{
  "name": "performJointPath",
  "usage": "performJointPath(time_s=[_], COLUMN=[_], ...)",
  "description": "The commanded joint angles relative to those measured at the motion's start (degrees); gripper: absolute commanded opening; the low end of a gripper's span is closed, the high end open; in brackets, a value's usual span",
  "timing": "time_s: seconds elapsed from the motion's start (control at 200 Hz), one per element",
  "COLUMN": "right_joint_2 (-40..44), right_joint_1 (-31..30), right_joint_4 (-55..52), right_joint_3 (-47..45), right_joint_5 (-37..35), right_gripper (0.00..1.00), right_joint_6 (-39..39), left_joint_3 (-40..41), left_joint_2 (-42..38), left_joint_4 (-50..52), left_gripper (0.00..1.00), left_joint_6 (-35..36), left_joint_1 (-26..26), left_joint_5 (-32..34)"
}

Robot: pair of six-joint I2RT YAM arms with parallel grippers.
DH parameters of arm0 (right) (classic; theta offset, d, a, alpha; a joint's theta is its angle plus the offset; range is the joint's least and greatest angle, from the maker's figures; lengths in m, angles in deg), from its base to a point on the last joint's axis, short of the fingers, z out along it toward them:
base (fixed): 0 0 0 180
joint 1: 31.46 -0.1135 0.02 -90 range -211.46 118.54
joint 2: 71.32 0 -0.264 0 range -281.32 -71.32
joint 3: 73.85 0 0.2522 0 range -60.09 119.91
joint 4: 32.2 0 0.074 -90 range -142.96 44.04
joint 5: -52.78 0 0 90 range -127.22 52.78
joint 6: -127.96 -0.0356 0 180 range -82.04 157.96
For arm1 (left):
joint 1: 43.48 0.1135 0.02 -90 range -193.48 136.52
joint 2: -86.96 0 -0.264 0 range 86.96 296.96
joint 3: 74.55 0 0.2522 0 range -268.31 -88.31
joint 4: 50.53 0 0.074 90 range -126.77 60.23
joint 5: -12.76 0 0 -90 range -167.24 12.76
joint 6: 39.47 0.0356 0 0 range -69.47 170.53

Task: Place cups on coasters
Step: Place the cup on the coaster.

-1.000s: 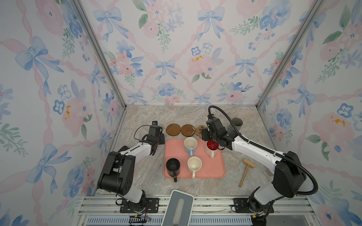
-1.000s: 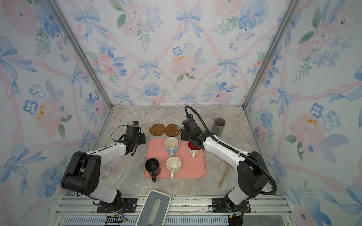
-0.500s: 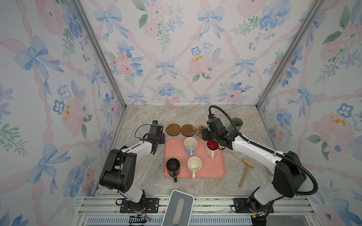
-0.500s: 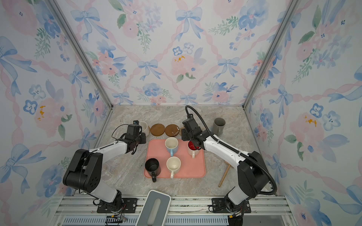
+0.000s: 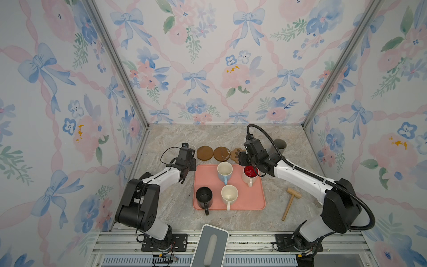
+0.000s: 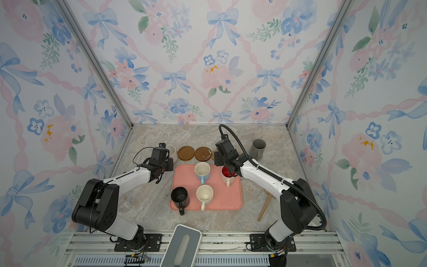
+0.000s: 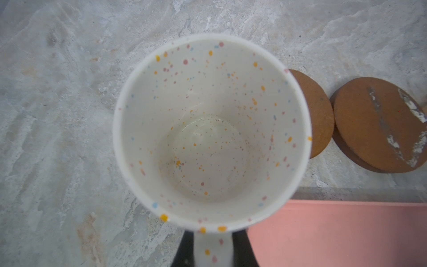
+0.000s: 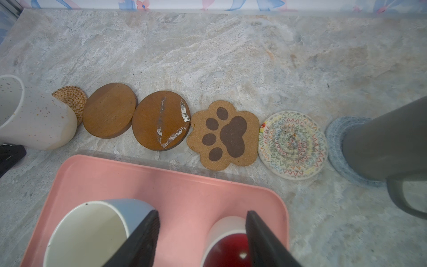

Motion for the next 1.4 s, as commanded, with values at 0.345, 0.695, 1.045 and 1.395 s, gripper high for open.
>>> performJointPath(time_s=[0.345, 0.695, 1.045, 1.395], right_joint_2=[0.2, -0.3, -1.7, -1.7], right_joint_1=[0.4, 0.6, 0.8, 0.8], right_joint_4=[-1.2, -1.5, -1.6, -1.7], right_joint_3=[0.6, 0.9, 1.7, 1.8], right_joint_5=[0.2, 0.1, 0.7, 0.8], right_gripper=[0.63, 0.63, 0.63, 0.63], right_joint_6=[0.6, 0.7, 0.6, 0.7], left_joint_3=[-4.0, -7.5, -8.0, -7.9], left_joint_2=[-1.7, 3.4, 5.0, 6.0], left_joint_4=[-6.1, -6.3, -6.2, -6.2], left_gripper=[0.00, 0.00, 0.00, 0.00], left_joint_6=[0.6, 1.3, 1.3, 0.7], left_joint_1=[0.0, 1.2, 2.6, 3.1], left_joint_5=[4.4, 4.2, 4.1, 3.4])
